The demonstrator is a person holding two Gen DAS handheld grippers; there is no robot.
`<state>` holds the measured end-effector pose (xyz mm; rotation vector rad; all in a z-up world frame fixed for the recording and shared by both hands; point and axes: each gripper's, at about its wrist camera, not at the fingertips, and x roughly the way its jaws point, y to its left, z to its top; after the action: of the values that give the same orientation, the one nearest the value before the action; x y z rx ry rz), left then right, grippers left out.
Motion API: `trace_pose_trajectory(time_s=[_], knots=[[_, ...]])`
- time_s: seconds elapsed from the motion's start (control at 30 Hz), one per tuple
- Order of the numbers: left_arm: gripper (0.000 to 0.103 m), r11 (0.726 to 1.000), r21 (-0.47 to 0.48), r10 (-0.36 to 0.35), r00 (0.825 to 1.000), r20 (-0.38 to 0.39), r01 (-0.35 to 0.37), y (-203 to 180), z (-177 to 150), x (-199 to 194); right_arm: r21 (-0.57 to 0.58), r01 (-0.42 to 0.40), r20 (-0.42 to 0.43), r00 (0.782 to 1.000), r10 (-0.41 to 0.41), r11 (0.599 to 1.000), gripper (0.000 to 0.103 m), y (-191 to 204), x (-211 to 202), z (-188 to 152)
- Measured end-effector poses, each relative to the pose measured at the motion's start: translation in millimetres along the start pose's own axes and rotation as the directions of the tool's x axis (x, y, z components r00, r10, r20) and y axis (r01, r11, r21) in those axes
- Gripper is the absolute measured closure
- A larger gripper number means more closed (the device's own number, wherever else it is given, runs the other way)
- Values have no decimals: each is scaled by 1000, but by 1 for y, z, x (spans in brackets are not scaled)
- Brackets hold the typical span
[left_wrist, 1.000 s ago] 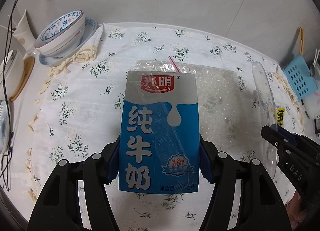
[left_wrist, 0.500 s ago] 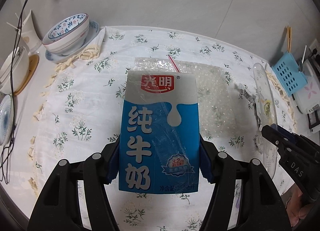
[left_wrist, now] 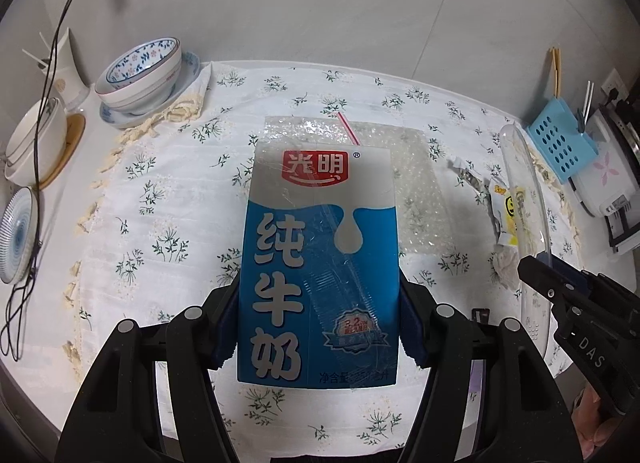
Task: Collect trash
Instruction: 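Carry the milk carton and plastic tube down toward the black trash bin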
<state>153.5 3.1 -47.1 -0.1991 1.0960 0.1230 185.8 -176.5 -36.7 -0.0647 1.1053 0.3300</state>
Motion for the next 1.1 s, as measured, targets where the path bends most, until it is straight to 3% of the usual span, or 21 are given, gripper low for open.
trace_pose_trajectory(time_s=[1.1], knots=[[41,998,12,-65,998,15,64,-13,-83,-55,21,-13,20,1000,12,1000,79,-13,-58,-79]])
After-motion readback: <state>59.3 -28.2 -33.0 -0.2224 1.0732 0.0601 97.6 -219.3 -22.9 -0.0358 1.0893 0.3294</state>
